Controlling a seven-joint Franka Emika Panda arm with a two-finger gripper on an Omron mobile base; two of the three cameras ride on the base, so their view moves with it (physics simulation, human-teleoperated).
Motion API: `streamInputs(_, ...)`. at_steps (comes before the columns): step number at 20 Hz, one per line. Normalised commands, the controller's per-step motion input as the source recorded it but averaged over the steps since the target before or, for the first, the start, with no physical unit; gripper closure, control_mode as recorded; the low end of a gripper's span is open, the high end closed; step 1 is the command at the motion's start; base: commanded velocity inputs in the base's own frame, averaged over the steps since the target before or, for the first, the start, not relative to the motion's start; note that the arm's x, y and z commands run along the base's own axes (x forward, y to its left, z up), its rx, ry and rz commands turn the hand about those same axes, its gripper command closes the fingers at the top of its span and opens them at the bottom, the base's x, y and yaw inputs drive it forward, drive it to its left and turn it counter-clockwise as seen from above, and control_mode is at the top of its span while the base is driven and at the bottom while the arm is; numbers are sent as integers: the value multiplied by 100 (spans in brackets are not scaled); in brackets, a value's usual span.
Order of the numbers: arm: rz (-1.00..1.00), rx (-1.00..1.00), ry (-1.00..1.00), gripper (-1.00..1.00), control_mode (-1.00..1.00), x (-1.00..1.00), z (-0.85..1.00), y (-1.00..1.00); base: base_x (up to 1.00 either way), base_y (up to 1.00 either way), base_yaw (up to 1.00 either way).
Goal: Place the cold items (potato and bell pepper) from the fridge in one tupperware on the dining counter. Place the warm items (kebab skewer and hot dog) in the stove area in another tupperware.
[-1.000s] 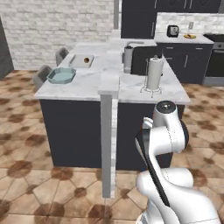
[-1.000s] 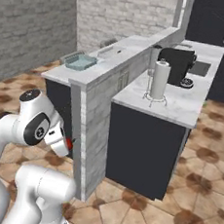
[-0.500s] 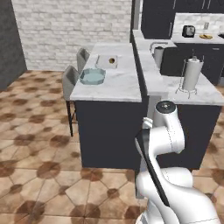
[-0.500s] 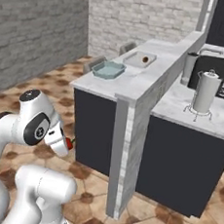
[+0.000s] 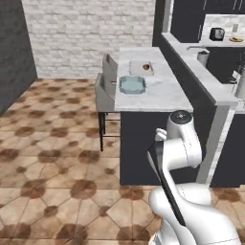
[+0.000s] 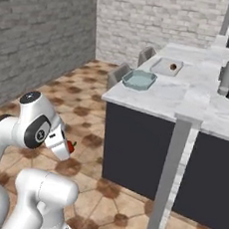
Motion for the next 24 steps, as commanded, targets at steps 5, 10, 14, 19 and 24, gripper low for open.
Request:
streamInputs(5, 0, 0, 0, 100, 100, 0, 0, 0, 67, 98, -27)
streamInputs(10, 0, 0, 0, 100, 100, 0, 0, 0, 90, 94, -34)
streamInputs(14, 0, 0, 0, 100, 100, 0, 0, 0, 88, 88, -36)
streamInputs(19, 0, 0, 0, 100, 100, 0, 0, 0, 66, 74, -37)
streamInputs(24, 0, 0, 0, 100, 100, 0, 0, 0, 47, 54, -42)
